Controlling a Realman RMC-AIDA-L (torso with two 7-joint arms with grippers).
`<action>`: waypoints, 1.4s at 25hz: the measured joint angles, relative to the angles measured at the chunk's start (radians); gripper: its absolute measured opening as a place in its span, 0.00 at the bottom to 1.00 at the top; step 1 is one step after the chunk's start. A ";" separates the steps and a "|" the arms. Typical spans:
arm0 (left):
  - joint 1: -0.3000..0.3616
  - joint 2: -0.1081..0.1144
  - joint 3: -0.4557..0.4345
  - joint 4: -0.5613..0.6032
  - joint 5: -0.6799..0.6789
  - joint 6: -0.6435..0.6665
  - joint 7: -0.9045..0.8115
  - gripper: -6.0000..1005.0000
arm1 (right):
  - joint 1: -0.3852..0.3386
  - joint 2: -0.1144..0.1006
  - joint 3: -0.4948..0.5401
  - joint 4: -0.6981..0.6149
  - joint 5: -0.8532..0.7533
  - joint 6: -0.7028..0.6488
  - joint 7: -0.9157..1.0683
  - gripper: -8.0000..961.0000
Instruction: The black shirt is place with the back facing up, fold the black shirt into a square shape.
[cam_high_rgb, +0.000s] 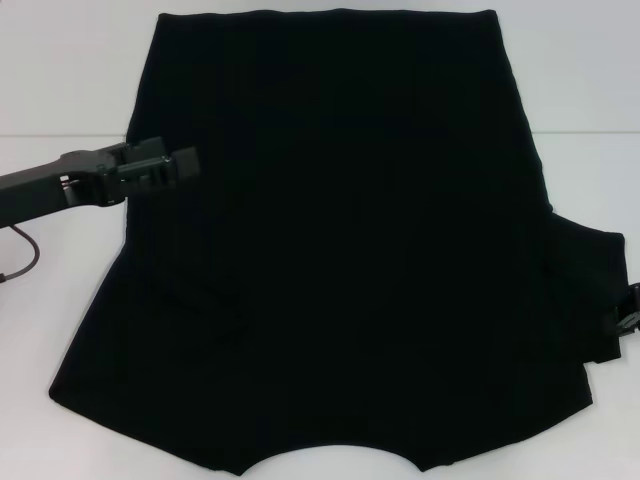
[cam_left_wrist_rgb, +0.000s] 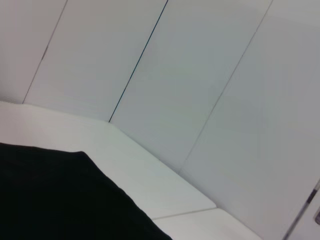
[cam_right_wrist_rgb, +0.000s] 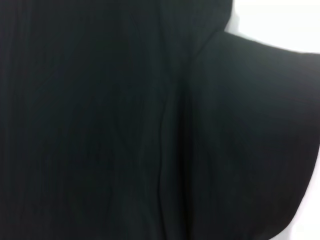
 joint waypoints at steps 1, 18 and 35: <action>0.002 0.000 0.000 0.000 -0.006 0.000 0.000 0.84 | -0.001 0.000 0.000 -0.002 0.001 0.001 -0.002 0.36; 0.014 0.002 0.000 0.000 -0.046 0.006 0.002 0.84 | -0.031 -0.019 0.048 -0.083 0.012 0.064 0.034 0.06; 0.032 0.000 -0.024 0.000 -0.100 0.011 -0.003 0.84 | 0.035 -0.022 0.027 -0.137 0.239 -0.043 -0.025 0.10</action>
